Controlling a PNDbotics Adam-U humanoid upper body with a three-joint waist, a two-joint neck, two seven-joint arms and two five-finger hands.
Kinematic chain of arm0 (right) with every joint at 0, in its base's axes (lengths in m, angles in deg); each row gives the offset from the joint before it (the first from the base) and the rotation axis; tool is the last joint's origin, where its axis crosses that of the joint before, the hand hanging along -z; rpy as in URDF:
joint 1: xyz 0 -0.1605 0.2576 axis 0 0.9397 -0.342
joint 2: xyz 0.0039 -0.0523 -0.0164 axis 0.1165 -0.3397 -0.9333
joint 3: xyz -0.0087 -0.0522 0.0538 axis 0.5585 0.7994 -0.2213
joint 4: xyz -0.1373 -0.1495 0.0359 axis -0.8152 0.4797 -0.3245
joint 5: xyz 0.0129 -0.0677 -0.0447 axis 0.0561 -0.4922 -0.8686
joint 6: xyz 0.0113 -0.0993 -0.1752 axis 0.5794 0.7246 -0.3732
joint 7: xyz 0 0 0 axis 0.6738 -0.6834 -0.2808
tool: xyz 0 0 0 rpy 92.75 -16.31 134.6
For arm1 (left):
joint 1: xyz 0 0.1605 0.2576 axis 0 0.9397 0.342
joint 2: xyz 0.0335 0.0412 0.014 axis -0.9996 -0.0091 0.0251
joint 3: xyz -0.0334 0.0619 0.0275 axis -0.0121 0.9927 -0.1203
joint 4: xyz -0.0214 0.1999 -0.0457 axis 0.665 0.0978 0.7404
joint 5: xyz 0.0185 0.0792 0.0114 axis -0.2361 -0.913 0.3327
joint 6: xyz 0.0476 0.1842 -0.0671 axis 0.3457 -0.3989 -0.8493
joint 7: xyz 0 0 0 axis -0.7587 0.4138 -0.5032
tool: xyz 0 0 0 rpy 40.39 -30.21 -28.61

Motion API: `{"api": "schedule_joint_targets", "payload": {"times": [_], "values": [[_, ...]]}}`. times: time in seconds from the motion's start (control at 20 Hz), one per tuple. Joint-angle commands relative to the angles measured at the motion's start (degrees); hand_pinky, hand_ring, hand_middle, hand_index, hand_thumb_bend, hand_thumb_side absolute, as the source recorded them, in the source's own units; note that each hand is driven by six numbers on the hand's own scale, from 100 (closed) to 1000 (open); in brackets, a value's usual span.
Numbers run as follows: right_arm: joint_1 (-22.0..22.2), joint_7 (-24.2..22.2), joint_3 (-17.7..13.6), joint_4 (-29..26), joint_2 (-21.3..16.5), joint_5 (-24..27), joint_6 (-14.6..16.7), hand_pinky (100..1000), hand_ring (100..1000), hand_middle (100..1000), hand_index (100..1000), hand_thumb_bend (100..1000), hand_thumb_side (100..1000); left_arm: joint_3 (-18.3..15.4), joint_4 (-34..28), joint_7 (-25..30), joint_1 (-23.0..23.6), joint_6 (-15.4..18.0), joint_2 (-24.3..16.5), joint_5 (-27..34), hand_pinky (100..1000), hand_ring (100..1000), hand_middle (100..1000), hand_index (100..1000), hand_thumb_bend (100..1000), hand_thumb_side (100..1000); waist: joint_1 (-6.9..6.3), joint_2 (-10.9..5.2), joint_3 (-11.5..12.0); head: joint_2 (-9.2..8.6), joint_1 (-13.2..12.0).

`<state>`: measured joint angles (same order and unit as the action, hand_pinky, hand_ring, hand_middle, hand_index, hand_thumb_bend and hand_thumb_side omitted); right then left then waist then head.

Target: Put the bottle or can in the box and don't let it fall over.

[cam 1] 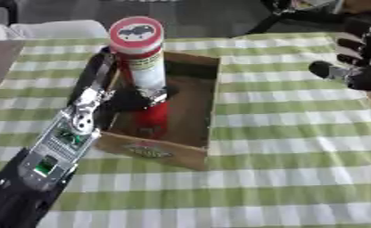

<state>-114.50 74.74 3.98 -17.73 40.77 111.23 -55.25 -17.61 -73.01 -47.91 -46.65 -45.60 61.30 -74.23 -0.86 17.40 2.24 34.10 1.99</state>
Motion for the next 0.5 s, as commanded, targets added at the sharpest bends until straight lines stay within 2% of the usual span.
{"api": "schedule_joint_targets", "payload": {"times": [0.05,0.1,0.15,0.3,0.5], "values": [[-0.5,0.2,-0.8,-0.5,-1.3,0.1,0.0,960,1000,989,962,660,100,-1.2,-2.9,-0.2,-0.3,-0.7,-2.2,0.7,904,848,761,876,723,324,0.19,-1.74,0.0,0.21,0.2],[-0.5,0.2,-0.8,-0.5,-1.3,0.1,0.0,960,1000,989,962,660,100,-1.3,-3.2,-0.3,-0.3,-1.0,-2.3,0.8,904,848,761,876,723,324,0.19,-1.75,0.0,0.23,0.2],[-0.3,0.3,-0.9,-0.5,-1.6,0.1,0.0,960,1000,989,963,661,100,-1.7,-3.8,-0.5,0.2,-0.8,-2.8,1.2,910,849,760,874,674,350,0.07,-1.83,0.3,0.73,0.9],[0.4,0.5,-1.2,-0.4,-2.0,0.1,0.2,963,1000,990,963,660,100,-4.8,-7.6,-1.0,3.4,1.1,-5.4,3.5,912,851,765,881,647,366,-0.06,-1.98,0.9,1.95,2.4],[0.6,0.6,-1.4,-0.5,-2.2,0.2,0.3,963,1000,990,963,660,100,-8.8,-13.8,-2.2,7.0,1.7,-7.7,7.3,907,847,755,875,611,382,0.08,-1.97,1.1,2.20,2.8]]}}
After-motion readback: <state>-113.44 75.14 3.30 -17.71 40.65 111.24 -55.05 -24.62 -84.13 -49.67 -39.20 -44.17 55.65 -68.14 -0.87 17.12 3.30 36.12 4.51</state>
